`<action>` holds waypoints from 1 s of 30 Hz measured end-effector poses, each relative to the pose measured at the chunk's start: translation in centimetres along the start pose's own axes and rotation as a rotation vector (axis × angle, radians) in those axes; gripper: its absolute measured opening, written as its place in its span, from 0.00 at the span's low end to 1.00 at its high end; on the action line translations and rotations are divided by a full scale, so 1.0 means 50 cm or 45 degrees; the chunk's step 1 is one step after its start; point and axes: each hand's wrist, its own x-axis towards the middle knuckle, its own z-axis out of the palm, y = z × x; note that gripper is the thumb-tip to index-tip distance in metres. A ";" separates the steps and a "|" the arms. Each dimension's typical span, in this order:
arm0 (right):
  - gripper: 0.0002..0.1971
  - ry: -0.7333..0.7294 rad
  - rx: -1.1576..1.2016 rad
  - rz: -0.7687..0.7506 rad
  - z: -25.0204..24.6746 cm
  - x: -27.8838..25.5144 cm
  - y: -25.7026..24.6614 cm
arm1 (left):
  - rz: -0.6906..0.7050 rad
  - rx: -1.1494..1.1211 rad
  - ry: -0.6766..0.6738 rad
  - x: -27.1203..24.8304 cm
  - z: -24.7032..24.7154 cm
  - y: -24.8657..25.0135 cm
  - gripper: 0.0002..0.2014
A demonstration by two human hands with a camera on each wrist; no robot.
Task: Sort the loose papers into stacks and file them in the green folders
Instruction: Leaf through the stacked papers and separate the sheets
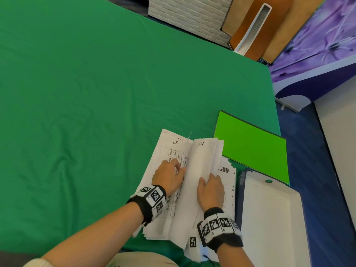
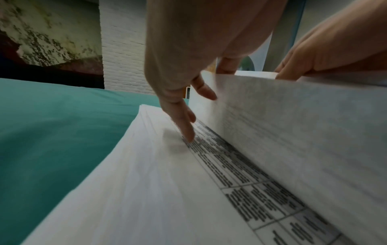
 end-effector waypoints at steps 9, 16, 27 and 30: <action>0.16 -0.003 0.037 -0.006 0.005 -0.002 -0.006 | 0.079 -0.222 -0.245 -0.010 0.007 -0.002 0.27; 0.18 -0.038 0.018 -0.058 0.007 -0.007 -0.003 | -0.063 -0.004 -0.239 -0.009 -0.005 0.013 0.37; 0.13 0.001 -0.008 0.043 0.002 -0.005 -0.011 | -0.284 0.323 0.152 0.028 -0.153 -0.028 0.13; 0.13 0.013 -0.019 0.016 0.002 -0.008 -0.018 | -0.315 0.348 0.386 0.028 -0.251 -0.027 0.15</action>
